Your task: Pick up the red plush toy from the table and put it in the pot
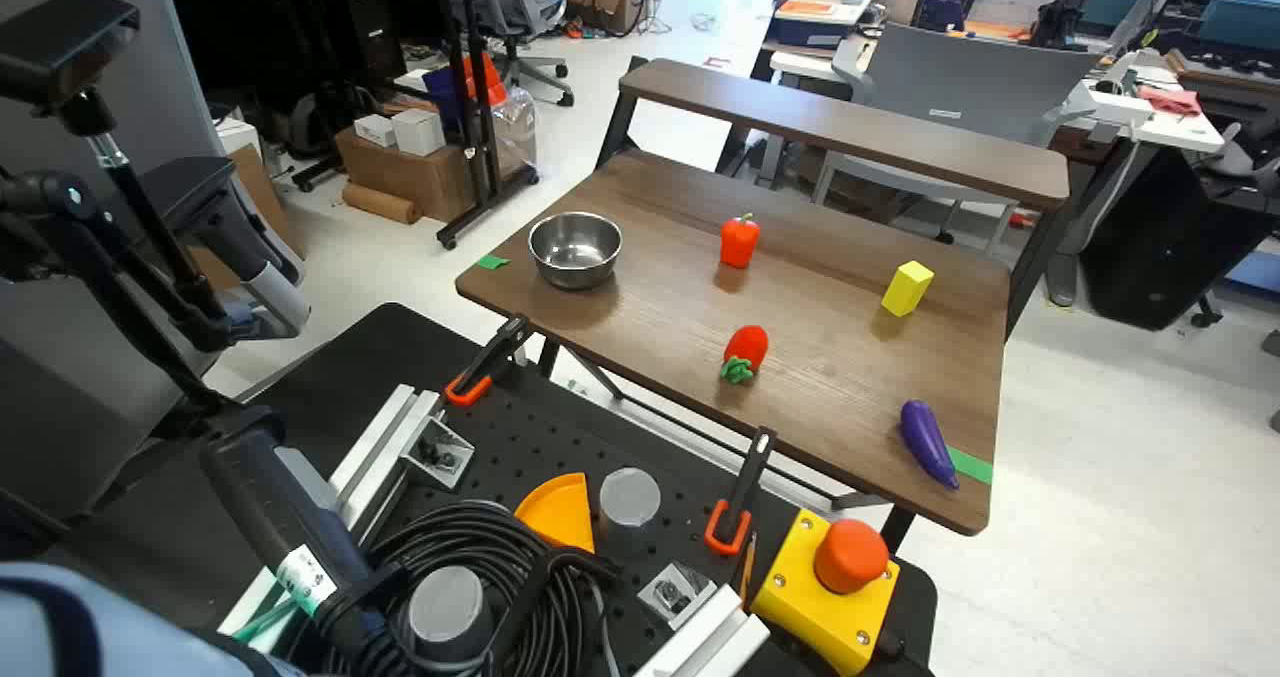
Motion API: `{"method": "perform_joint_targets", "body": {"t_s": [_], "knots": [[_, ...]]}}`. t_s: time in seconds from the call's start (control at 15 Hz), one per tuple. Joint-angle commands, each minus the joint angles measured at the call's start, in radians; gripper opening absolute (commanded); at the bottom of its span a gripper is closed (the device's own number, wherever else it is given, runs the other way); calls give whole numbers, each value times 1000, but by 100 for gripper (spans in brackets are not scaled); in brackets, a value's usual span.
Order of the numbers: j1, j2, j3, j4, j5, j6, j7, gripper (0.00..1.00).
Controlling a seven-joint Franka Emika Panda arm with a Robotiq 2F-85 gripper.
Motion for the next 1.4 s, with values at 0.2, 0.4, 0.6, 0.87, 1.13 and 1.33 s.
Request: {"method": "perform_joint_targets", "body": {"t_s": [0.2, 0.4, 0.6, 0.87, 1.13, 1.33], "knots": [[0, 0, -1, 2, -1, -2, 0, 100], [0, 0, -1, 2, -1, -2, 0, 100], [0, 0, -1, 2, -1, -2, 0, 100], [-32, 34, -23, -15, -80, 99, -28, 100], [-74, 78, -68, -84, -156, 303, -52, 100], [-105, 137, -108, -140, -182, 483, -74, 100]]}}
